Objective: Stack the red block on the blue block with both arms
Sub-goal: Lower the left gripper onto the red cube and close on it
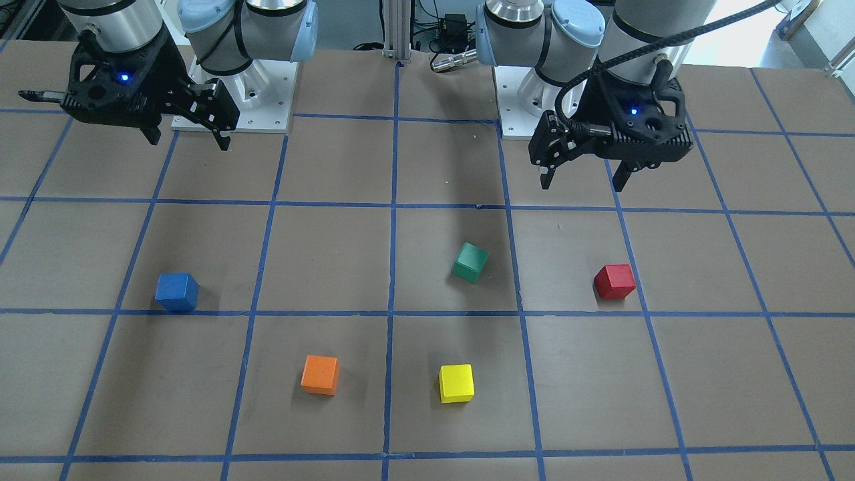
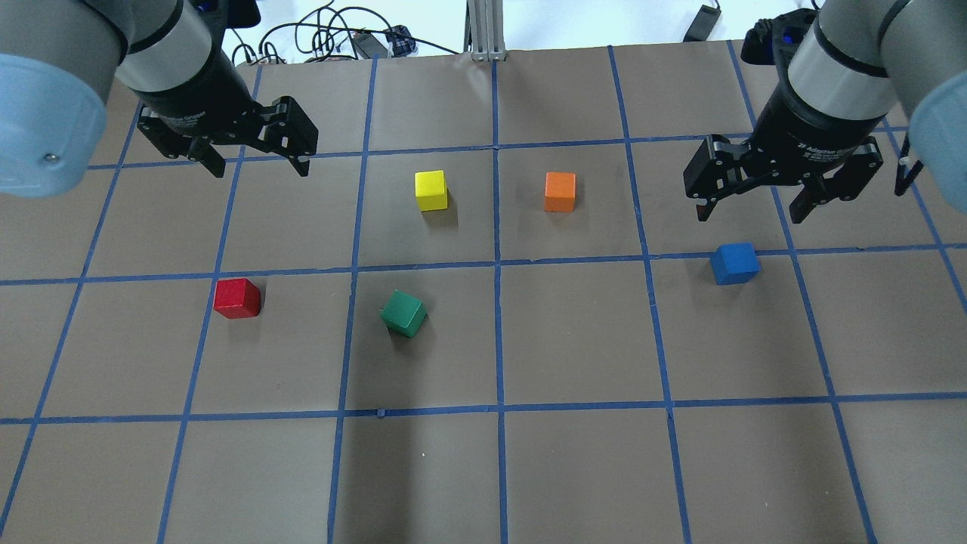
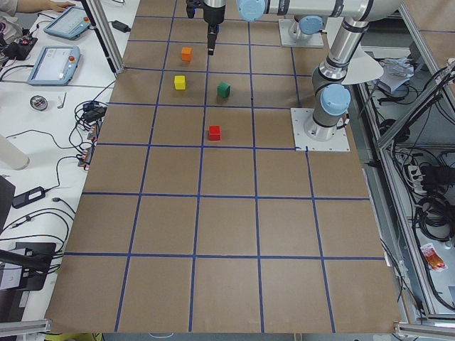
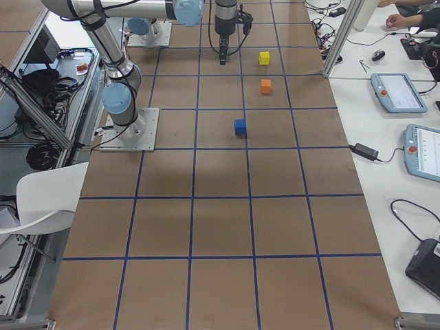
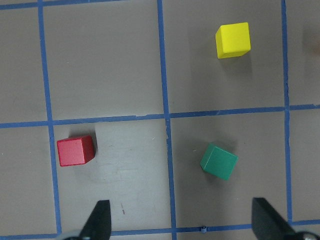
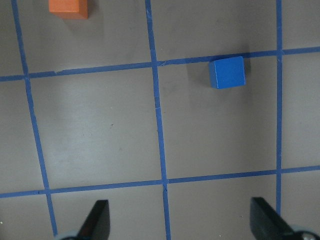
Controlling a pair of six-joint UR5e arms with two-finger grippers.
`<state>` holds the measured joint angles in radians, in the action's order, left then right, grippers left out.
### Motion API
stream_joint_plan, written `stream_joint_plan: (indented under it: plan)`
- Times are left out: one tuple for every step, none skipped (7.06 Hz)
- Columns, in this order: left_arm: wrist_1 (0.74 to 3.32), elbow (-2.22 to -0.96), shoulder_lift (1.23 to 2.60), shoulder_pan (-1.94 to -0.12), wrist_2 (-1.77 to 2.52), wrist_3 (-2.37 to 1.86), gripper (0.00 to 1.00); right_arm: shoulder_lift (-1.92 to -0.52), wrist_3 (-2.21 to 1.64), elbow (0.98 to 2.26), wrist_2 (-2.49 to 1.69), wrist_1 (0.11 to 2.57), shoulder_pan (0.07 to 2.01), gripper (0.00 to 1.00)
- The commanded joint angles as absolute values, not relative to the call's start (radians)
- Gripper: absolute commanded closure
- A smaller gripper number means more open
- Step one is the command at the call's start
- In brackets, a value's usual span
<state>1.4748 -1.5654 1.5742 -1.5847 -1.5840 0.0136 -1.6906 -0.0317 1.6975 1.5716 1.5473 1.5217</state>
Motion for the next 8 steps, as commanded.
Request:
stream_joint_plan:
  plan:
    - [1.497,-1.517,1.61,-1.586,-1.583,0.009,0.0,-1.706,-0.032,1.724,1.574,1.56,1.522,0.0]
    - [1.506,-1.535,1.603,-1.594,-1.586,0.009,0.0,-1.706,-0.032,1.724,1.575,1.559,1.522,0.0]
    - [1.506,-1.551,1.592,-1.592,-1.589,0.024,0.0,-1.706,-0.031,1.723,1.575,1.559,1.522,0.0]
    - [1.508,-1.571,1.591,-1.574,-1.597,0.043,0.0,-1.706,-0.031,1.724,1.574,1.56,1.522,0.0]
    - [1.49,-1.629,1.597,-1.51,-1.595,0.181,0.0,-1.704,-0.032,1.724,1.574,1.562,1.522,0.0]
    - [1.448,-1.688,1.606,-1.441,-1.594,0.24,0.0,-1.703,-0.032,1.724,1.574,1.562,1.522,0.0]
    - [1.357,-1.744,1.609,-1.399,-1.597,0.305,0.0,-1.703,-0.034,1.724,1.572,1.565,1.522,0.0]
    - [1.335,-1.791,1.626,-1.341,-1.591,0.369,0.0,-1.7,-0.028,1.724,1.572,1.572,1.522,0.0]
